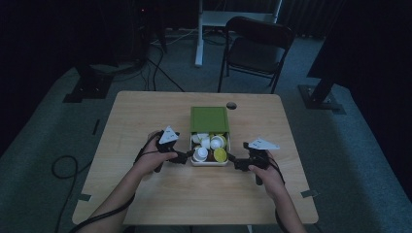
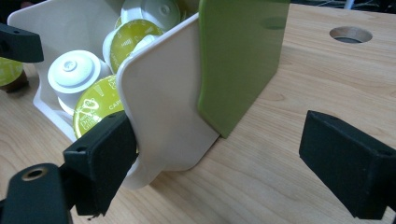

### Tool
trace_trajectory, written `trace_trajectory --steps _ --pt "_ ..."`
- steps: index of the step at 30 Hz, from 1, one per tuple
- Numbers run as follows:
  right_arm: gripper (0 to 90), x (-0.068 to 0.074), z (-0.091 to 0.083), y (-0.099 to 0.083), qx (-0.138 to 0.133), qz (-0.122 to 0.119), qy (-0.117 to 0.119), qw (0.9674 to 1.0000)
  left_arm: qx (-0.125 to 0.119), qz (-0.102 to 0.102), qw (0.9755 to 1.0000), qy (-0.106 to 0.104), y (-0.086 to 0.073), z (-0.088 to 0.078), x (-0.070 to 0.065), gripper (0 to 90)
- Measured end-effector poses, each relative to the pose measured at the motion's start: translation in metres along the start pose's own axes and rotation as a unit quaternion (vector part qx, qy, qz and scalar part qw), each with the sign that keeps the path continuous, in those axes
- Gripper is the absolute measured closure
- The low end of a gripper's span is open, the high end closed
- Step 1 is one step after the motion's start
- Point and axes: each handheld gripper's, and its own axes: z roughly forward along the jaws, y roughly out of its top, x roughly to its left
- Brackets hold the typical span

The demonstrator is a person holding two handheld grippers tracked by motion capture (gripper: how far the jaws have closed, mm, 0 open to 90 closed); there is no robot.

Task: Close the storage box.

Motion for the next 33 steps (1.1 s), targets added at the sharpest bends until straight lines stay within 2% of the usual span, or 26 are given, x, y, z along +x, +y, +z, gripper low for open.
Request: trace_trajectory --steps 15,22,33 --pt "11.1 -0.006 0.01 0.009 0.007 -0.001 -0.011 0.9999 0.005 -0.007 0.9999 0.007 0.007 0.008 0.011 2.8" --pt "11.1 -0.01 0.015 0.013 0.011 0.0 -0.015 0.9998 0.003 -0.01 0.9998 0.017 0.009 0.011 0.014 2.9" --pt "11.1 -0.014 0.021 0.016 0.008 0.011 -0.018 0.9997 0.005 -0.01 0.9996 0.025 0.012 0.016 0.019 2.8"
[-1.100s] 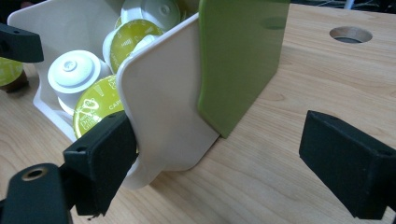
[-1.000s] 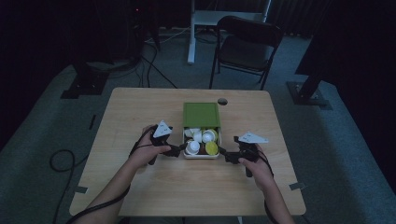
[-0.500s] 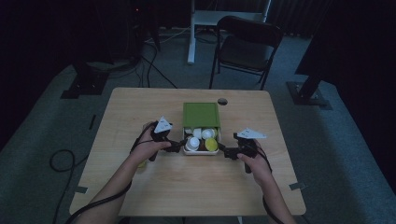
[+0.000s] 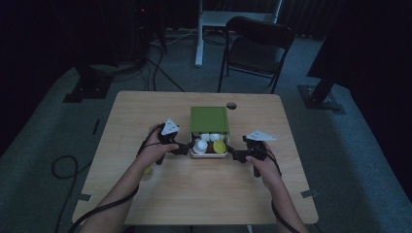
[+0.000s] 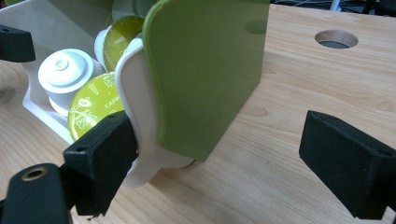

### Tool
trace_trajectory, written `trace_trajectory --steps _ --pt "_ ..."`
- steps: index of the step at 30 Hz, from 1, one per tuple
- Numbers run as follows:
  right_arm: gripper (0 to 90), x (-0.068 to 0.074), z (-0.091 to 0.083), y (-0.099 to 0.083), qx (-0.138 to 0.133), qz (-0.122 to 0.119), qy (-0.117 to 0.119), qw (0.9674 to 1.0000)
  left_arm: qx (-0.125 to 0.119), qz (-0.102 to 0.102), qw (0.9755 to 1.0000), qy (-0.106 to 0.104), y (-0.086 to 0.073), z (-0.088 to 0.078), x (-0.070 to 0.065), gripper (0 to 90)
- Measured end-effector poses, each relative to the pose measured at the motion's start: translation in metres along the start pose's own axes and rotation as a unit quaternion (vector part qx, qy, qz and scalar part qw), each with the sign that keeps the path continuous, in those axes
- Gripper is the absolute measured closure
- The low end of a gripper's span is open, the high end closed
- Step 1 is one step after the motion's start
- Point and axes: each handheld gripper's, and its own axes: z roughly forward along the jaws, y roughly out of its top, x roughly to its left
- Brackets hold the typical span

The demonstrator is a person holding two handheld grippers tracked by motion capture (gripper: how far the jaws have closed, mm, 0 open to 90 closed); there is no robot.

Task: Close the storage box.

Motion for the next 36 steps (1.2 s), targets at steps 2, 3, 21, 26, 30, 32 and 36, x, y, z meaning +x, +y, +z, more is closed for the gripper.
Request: trace_trajectory --steps 2,3,21,26,30,32,36 --pt "11.1 0.0 0.001 0.001 0.001 0.001 -0.001 1.0 0.002 0.003 1.0 0.002 0.001 0.001 0.001 2.8" --pt "11.1 -0.001 0.002 0.001 0.001 0.0 -0.002 1.0 0.001 0.004 1.0 0.003 0.002 0.001 0.001 2.8" --pt "11.1 -0.003 0.009 0.005 0.002 0.011 -0.016 0.9998 0.004 -0.006 0.9998 0.017 0.008 0.01 0.005 2.7" --pt "11.1 -0.003 0.01 0.005 0.002 0.016 -0.019 0.9997 0.006 -0.006 0.9998 0.019 0.009 0.012 0.007 2.7" --pt "11.1 -0.004 0.011 0.005 0.0 0.022 -0.023 0.9995 0.005 -0.007 0.9997 0.022 0.01 0.012 0.007 2.7" --pt "11.1 -0.004 0.012 0.005 0.001 0.024 -0.024 0.9994 0.006 -0.007 0.9997 0.023 0.01 0.012 0.007 2.7" --pt "11.1 -0.004 0.012 0.005 0.002 0.03 -0.025 0.9993 0.007 -0.005 0.9997 0.025 0.011 0.013 0.008 2.7"
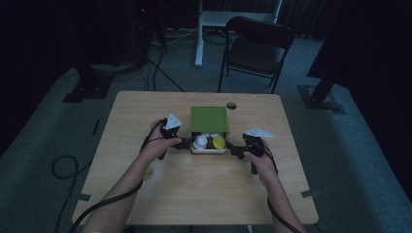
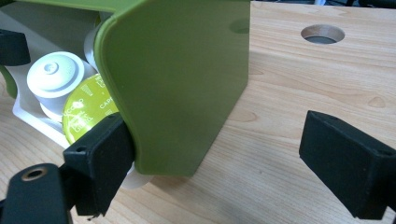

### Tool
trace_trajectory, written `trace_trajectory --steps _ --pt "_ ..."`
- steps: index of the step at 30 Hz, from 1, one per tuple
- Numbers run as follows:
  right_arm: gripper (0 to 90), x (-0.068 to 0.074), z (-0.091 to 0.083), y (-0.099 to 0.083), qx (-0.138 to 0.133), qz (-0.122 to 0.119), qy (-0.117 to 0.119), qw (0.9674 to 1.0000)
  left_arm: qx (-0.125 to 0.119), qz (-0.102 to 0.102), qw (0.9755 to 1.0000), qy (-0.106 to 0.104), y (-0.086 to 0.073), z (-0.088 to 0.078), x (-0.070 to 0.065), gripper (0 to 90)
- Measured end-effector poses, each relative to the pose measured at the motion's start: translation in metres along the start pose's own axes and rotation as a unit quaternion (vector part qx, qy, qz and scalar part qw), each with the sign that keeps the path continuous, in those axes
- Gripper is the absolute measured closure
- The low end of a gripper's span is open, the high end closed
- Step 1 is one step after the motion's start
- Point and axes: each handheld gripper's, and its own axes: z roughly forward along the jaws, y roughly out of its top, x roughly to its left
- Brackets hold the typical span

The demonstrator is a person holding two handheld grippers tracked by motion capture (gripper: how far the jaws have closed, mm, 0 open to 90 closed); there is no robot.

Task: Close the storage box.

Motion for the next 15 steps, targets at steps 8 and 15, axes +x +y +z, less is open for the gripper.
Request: trace_trajectory --steps 8,15 --pt "11.1 0.002 0.0008 0.0006 0.0 -0.001 -0.005 1.0 -0.002 -0.009 0.9999 0.004 0.0005 0.0004 0.0011 2.8" --pt "11.1 0.0059 -0.0002 -0.0038 -0.006 0.023 0.0 0.9997 -0.015 -0.021 0.9996 -0.01 0.0017 -0.0036 -0.006 4.7"
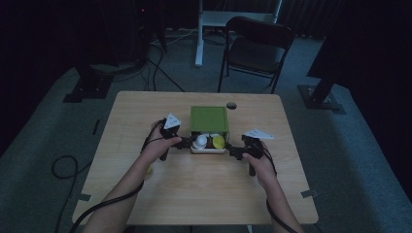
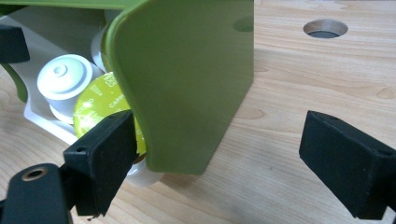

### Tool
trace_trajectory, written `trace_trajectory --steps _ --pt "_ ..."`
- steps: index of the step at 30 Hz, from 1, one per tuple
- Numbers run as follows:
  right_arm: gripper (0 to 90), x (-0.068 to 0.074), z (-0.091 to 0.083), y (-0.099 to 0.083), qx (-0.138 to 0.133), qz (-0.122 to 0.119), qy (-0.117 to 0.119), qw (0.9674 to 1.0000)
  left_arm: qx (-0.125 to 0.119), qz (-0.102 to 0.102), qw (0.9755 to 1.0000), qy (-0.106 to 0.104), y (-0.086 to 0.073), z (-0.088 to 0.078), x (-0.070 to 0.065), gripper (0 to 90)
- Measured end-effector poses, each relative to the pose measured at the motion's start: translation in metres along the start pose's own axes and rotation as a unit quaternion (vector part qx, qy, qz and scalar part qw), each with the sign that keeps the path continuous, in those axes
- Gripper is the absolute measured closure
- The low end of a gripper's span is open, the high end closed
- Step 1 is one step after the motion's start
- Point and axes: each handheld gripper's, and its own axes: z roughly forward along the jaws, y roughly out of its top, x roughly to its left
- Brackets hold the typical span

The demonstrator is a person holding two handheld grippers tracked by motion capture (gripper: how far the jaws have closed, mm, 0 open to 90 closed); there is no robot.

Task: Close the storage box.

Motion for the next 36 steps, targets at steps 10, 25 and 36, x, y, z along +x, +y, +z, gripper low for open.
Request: trace_trajectory --steps 10,25,36 --pt "11.1 0.006 -0.006 0.0 -0.016 0.001 0.003 0.9999 -0.006 0.005 1.0 -0.002 -0.002 -0.01 -0.015 4.7" --pt "11.1 0.01 -0.018 0.002 -0.019 -0.026 0.002 0.9995 0.003 0.011 0.9999 0.003 -0.001 -0.03 -0.021 2.0" --pt "11.1 0.006 -0.029 -0.002 -0.015 -0.033 -0.011 0.9993 0.005 -0.004 1.0 -0.005 -0.005 -0.042 -0.019 2.0"
